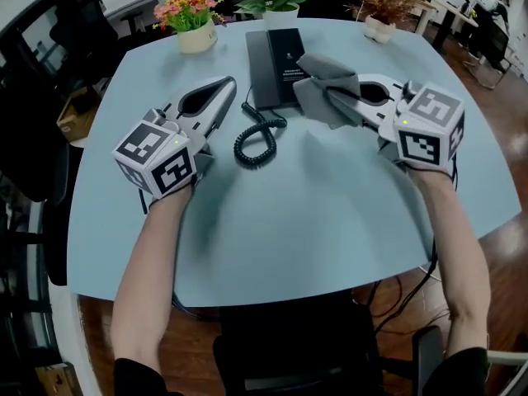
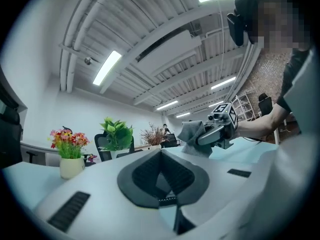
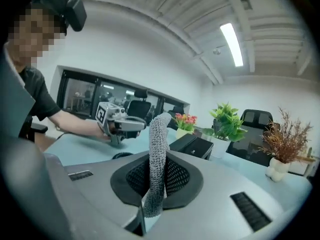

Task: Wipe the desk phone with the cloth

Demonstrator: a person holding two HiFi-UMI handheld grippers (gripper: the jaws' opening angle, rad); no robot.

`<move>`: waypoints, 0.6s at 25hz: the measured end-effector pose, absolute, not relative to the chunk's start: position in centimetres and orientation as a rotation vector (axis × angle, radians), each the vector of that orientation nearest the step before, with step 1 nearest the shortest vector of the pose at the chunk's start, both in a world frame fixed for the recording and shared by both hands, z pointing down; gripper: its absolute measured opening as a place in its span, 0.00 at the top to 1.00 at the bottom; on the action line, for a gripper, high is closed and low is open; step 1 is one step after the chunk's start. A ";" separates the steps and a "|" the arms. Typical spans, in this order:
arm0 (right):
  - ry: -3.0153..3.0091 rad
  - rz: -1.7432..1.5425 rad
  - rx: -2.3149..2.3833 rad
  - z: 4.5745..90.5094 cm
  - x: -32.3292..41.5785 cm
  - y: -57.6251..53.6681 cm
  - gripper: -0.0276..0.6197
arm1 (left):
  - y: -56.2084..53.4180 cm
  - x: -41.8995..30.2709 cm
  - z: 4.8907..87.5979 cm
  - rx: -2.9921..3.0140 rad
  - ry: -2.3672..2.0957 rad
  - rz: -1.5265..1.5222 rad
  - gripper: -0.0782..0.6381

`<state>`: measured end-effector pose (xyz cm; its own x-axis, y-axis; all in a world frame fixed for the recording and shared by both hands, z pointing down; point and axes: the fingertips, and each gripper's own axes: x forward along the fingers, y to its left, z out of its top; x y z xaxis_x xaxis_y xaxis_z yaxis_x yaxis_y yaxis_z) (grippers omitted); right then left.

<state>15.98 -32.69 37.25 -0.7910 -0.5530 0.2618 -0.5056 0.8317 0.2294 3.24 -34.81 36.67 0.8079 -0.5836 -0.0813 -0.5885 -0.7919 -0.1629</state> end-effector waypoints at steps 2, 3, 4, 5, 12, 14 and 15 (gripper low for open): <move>-2.774 -0.201 0.846 35.4 16.5 -31.5 0.96 | -33.8 3.7 35.6 -2.796 0.874 0.060 0.87; -2.816 -0.193 0.865 34.5 17.0 -30.8 0.96 | -33.2 3.9 34.8 -2.791 0.853 0.083 0.87; -2.858 -0.181 0.882 33.6 17.7 -29.9 0.96 | -32.6 4.1 33.9 -2.788 0.833 0.109 0.87; -2.898 -0.170 0.895 32.8 18.5 -28.8 0.96 | -31.9 4.3 33.1 -2.784 0.814 0.134 0.87; -3.090 -0.315 0.980 25.3 24.9 -17.0 0.96 | -23.2 6.9 25.1 -2.698 0.686 0.216 0.87; -3.139 -0.395 1.043 23.2 26.9 -13.0 0.96 | -19.4 8.3 22.6 -2.678 0.650 0.230 0.87; -3.158 -0.426 1.071 22.4 27.7 -11.0 0.96 | -17.5 8.9 21.8 -2.684 0.641 0.236 0.87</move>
